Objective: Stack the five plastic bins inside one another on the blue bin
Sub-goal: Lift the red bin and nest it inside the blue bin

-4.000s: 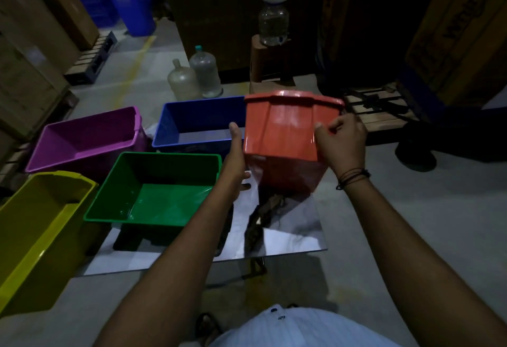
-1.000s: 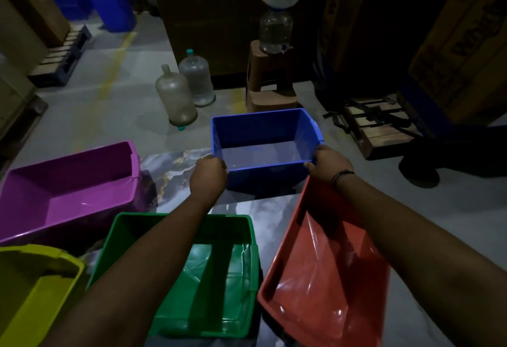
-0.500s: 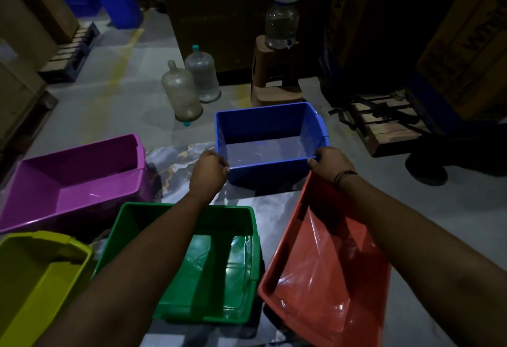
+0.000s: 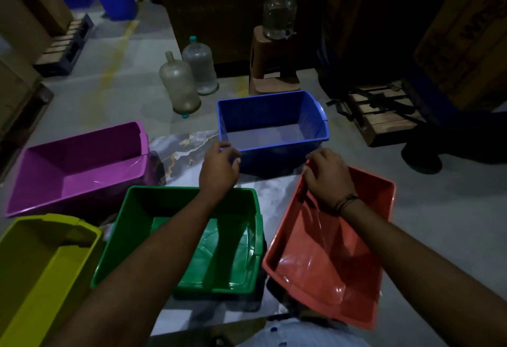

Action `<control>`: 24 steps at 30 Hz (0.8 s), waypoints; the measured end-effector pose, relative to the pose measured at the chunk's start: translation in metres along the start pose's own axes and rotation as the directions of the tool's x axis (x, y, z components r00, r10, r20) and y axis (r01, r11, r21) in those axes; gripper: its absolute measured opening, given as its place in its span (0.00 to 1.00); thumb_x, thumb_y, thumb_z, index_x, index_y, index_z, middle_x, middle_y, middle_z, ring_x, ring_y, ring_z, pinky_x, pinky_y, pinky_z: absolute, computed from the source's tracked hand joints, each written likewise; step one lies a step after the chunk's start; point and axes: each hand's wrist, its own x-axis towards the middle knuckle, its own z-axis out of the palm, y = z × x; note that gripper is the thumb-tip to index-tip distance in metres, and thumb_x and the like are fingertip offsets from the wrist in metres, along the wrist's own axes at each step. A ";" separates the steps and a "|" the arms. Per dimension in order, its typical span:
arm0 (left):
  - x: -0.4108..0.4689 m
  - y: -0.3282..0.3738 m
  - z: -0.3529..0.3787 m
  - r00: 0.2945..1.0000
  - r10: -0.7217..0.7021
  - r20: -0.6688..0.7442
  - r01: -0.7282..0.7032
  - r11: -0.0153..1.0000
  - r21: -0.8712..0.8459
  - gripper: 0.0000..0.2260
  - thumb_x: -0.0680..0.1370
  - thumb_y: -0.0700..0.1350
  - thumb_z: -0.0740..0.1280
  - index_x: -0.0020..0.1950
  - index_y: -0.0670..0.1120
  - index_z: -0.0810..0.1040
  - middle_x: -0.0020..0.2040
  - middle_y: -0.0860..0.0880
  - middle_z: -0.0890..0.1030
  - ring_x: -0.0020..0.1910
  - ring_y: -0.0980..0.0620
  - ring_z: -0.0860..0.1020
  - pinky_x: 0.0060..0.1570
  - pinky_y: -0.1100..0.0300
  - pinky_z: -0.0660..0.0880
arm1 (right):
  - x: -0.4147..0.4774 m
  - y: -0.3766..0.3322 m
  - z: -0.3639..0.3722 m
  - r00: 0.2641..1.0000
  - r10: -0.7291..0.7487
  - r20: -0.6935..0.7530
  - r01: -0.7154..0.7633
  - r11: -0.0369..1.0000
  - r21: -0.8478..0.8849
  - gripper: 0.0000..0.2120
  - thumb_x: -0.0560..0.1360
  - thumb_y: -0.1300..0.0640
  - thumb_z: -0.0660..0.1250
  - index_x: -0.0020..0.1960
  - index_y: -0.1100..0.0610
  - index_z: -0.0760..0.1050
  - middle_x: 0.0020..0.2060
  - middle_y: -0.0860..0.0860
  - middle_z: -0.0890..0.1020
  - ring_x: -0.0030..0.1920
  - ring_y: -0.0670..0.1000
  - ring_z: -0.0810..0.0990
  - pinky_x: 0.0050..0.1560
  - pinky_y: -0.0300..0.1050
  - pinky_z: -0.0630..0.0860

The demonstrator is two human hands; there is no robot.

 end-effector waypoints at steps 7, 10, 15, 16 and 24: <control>-0.032 0.063 0.027 0.894 0.063 0.444 -0.095 0.994 0.050 0.13 0.77 0.56 0.66 0.48 0.49 0.84 0.44 0.47 0.86 0.46 0.45 0.84 0.47 0.52 0.80 | -0.062 -0.045 0.011 0.986 0.122 0.110 -0.145 0.961 0.237 0.16 0.71 0.54 0.66 0.55 0.60 0.80 0.46 0.57 0.81 0.48 0.59 0.81 0.52 0.47 0.74; -0.043 0.087 0.039 0.818 0.061 0.572 -0.185 0.970 0.161 0.14 0.81 0.50 0.63 0.45 0.42 0.82 0.46 0.39 0.83 0.46 0.38 0.82 0.42 0.53 0.75 | -0.076 -0.056 0.007 0.973 0.179 0.144 -0.215 0.932 0.292 0.15 0.71 0.61 0.66 0.56 0.62 0.79 0.48 0.60 0.85 0.49 0.62 0.83 0.51 0.51 0.77; -0.052 0.107 0.040 0.772 0.003 0.636 -0.044 0.998 0.048 0.15 0.76 0.49 0.60 0.36 0.41 0.76 0.36 0.41 0.79 0.43 0.37 0.82 0.37 0.52 0.73 | -0.090 -0.063 -0.010 0.949 0.247 0.197 -0.309 0.851 0.425 0.17 0.73 0.68 0.64 0.61 0.62 0.80 0.56 0.60 0.84 0.57 0.61 0.82 0.60 0.50 0.75; -0.054 0.109 0.038 0.764 -0.007 0.645 -0.013 1.000 0.026 0.17 0.74 0.52 0.59 0.37 0.39 0.77 0.34 0.41 0.79 0.41 0.37 0.82 0.37 0.50 0.77 | -0.092 -0.063 -0.012 0.945 0.251 0.212 -0.321 0.840 0.437 0.19 0.74 0.69 0.64 0.64 0.63 0.78 0.59 0.61 0.83 0.60 0.60 0.81 0.63 0.50 0.74; -0.050 0.123 0.018 0.735 0.004 0.678 0.021 0.999 -0.028 0.12 0.68 0.47 0.70 0.40 0.38 0.85 0.33 0.43 0.85 0.33 0.46 0.86 0.40 0.47 0.84 | -0.115 -0.063 -0.029 0.934 0.255 0.250 -0.352 0.780 0.517 0.24 0.76 0.59 0.63 0.72 0.55 0.72 0.65 0.52 0.80 0.64 0.50 0.79 0.66 0.54 0.76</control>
